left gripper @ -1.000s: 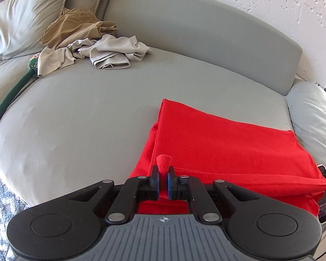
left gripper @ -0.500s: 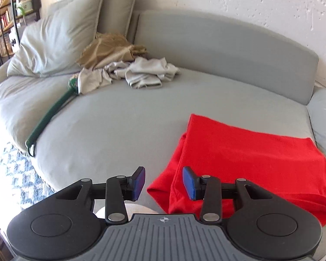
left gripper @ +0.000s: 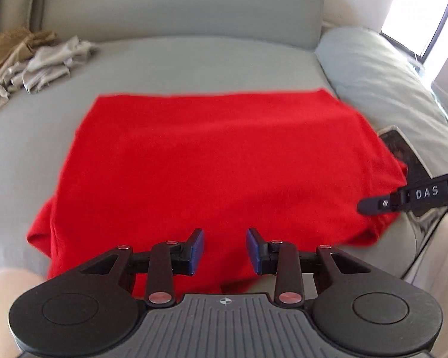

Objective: Fold clothes

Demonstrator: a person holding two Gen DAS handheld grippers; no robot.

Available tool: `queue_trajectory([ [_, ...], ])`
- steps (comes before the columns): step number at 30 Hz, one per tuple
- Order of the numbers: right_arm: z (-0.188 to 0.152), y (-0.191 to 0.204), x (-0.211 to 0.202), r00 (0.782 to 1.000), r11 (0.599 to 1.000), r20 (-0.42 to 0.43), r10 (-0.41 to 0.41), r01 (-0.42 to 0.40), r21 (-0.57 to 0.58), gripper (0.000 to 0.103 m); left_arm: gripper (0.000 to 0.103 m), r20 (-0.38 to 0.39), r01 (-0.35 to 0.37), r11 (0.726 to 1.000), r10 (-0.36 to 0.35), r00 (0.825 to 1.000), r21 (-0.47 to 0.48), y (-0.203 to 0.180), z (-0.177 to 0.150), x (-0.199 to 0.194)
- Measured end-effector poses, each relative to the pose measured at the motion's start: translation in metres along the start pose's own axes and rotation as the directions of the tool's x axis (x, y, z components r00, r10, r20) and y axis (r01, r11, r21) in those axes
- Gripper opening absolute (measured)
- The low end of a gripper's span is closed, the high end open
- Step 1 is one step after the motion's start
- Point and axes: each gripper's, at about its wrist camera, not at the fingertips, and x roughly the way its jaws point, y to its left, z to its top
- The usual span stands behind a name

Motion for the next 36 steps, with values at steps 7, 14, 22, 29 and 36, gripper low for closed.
queue_trajectory([
  [7,-0.05,0.003,-0.046,0.998,0.993,0.003,-0.066,0.066,-0.094,0.03,0.031,0.002,0.033,0.999,-0.033,0.999,-0.008,0.012,-0.032,-0.035],
  [14,-0.062,0.031,-0.057,0.978,0.97,0.206,-0.038,0.086,-0.228,0.02,0.034,0.15,-0.008,0.998,0.018,0.988,-0.064,0.013,-0.006,-0.045],
  [22,-0.052,0.06,-0.016,0.973,0.932,0.215,-0.087,0.155,-0.328,0.016,0.038,0.11,-0.087,0.995,0.093,0.99,-0.057,0.0,-0.006,-0.013],
  [29,-0.063,0.054,-0.016,0.983,0.939,0.158,-0.089,0.136,-0.315,0.021,0.04,0.071,-0.103,0.994,0.104,0.992,-0.018,-0.008,-0.023,-0.009],
  [36,-0.075,0.043,-0.041,0.991,0.954,0.128,-0.048,0.083,-0.287,0.033,0.04,0.056,-0.066,0.996,0.069,0.996,-0.057,-0.007,-0.024,-0.027],
])
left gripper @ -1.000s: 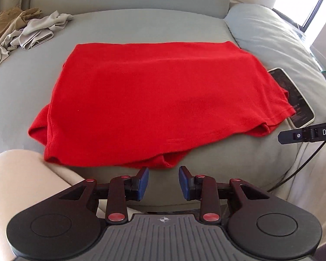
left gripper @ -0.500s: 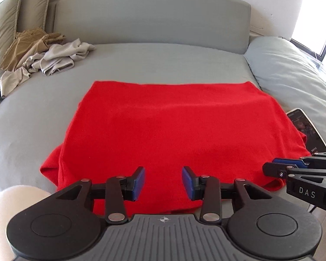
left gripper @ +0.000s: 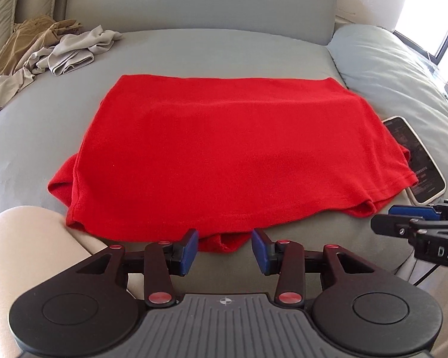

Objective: Fold clothes

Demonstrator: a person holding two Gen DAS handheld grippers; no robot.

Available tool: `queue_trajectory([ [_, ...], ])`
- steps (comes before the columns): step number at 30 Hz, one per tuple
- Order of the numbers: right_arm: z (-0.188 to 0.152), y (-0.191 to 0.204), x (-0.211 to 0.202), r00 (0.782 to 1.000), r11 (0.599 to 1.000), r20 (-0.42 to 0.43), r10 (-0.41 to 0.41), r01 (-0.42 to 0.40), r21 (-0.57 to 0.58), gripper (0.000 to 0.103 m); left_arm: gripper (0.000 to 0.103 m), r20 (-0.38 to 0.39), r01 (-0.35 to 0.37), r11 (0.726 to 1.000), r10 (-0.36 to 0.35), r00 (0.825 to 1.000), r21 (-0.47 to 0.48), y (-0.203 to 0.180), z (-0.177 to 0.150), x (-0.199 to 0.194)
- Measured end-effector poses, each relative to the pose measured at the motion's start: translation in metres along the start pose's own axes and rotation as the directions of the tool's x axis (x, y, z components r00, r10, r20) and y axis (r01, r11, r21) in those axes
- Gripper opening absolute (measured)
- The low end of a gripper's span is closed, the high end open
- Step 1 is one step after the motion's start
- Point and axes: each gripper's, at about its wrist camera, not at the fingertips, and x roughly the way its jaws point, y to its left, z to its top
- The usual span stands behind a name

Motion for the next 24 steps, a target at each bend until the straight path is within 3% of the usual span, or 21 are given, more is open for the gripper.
queue_trajectory([
  [2,0.007,-0.015,-0.014,0.998,0.998,0.064,-0.021,0.016,0.066,0.038,0.041,0.037,0.011,1.0,-0.01,0.999,-0.016,0.0,0.005,-0.006],
  [4,0.021,-0.041,-0.027,0.986,0.982,0.151,-0.073,0.044,0.186,0.054,0.043,0.077,0.029,0.998,-0.025,0.997,-0.056,0.002,0.014,-0.007],
  [7,0.043,-0.085,-0.036,0.945,0.93,0.254,-0.208,0.11,0.352,0.063,0.045,0.131,0.052,0.993,-0.037,0.991,-0.108,0.002,0.029,-0.006],
  [9,0.059,-0.11,-0.033,0.906,0.896,0.29,-0.309,0.175,0.408,0.063,0.045,0.169,0.068,0.99,-0.046,0.984,-0.123,-0.002,0.041,-0.003],
  [12,0.072,-0.142,-0.024,0.801,0.862,0.427,-0.419,0.204,0.463,0.069,0.045,0.225,0.1,0.985,-0.067,0.972,-0.139,-0.008,0.057,0.003],
  [14,0.078,-0.155,-0.008,0.744,0.84,0.466,-0.48,0.236,0.489,0.073,0.045,0.239,0.103,0.984,-0.067,0.969,-0.143,-0.013,0.067,0.01],
  [20,0.088,-0.179,0.048,0.693,0.786,0.43,-0.578,0.331,0.522,0.073,0.045,0.243,0.102,0.979,-0.058,0.968,-0.175,-0.014,0.087,0.032],
  [24,0.103,-0.188,0.061,0.67,0.785,0.462,-0.581,0.313,0.534,0.073,0.045,0.247,0.095,0.976,-0.045,0.968,-0.195,-0.009,0.094,0.04],
])
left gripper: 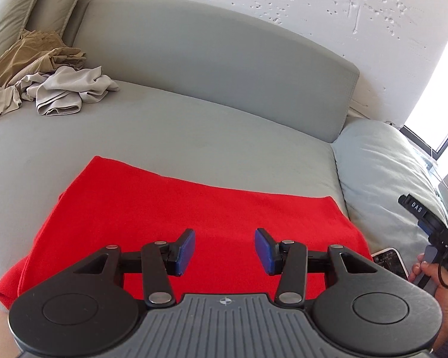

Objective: Fold clothes

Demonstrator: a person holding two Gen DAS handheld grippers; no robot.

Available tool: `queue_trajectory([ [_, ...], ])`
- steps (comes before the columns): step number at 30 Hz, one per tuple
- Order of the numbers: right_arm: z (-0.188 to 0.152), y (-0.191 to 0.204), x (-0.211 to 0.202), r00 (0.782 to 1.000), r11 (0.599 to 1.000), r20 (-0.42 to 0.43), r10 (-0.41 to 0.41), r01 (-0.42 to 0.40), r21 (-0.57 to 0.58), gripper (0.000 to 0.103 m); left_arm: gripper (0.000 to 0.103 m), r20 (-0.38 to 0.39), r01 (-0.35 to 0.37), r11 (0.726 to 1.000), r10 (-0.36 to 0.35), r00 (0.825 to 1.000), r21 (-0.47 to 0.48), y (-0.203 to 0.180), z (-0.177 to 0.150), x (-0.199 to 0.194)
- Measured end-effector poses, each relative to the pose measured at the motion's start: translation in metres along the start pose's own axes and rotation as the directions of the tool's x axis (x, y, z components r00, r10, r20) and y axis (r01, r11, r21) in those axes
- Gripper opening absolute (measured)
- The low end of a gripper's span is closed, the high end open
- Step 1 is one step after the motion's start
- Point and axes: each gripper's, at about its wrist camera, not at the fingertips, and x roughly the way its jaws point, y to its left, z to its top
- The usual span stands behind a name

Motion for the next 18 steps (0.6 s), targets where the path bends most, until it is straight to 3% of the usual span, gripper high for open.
queue_trajectory([
  [2,0.014,0.009,0.006,0.999,1.0,0.04,0.023,-0.023,0.004,0.073,0.045,0.01,-0.017,1.0,0.017,1.0,-0.004,0.004,0.004,0.002],
  [4,0.028,0.022,0.011,0.998,0.998,0.026,0.051,-0.05,-0.024,0.074,0.045,0.03,-0.041,0.999,0.041,0.999,-0.011,0.013,0.01,0.003],
  [7,0.037,0.044,0.01,0.987,0.988,-0.08,0.138,-0.143,-0.054,0.08,0.046,0.009,-0.082,0.996,0.082,0.997,-0.039,0.03,0.021,0.008],
  [9,0.032,0.057,0.015,0.956,0.971,-0.202,0.214,-0.231,-0.062,0.08,0.045,-0.026,-0.12,0.992,0.119,0.993,-0.047,0.042,0.03,0.017],
  [11,0.024,0.07,0.021,0.913,0.952,-0.311,0.265,-0.298,-0.062,0.071,0.039,-0.045,-0.126,0.99,0.123,0.991,-0.059,0.052,0.038,0.027],
  [12,0.021,0.076,0.025,0.887,0.942,-0.361,0.288,-0.331,-0.061,0.05,0.037,-0.052,-0.118,0.991,0.114,0.992,-0.071,0.056,0.042,0.032],
  [13,0.018,0.083,0.026,0.873,0.933,-0.383,0.302,-0.353,-0.07,0.022,0.033,-0.055,-0.108,0.99,0.103,0.993,-0.086,0.058,0.047,0.038],
  [14,0.015,0.09,0.028,0.859,0.923,-0.404,0.315,-0.376,-0.079,0.011,0.033,-0.049,-0.1,0.99,0.095,0.994,-0.098,0.062,0.05,0.045],
  [15,0.012,0.097,0.03,0.843,0.912,-0.425,0.329,-0.4,-0.088,0.009,0.032,-0.044,-0.092,0.99,0.087,0.995,-0.11,0.065,0.054,0.052],
  [16,0.009,0.105,0.031,0.821,0.894,-0.445,0.357,-0.439,-0.093,0.009,0.025,-0.034,-0.09,0.989,0.087,0.996,-0.114,0.067,0.056,0.061],
  [18,0.003,0.122,0.034,0.774,0.852,-0.485,0.408,-0.513,-0.102,0.009,0.023,-0.029,-0.105,0.988,0.102,0.994,-0.115,0.072,0.058,0.079],
])
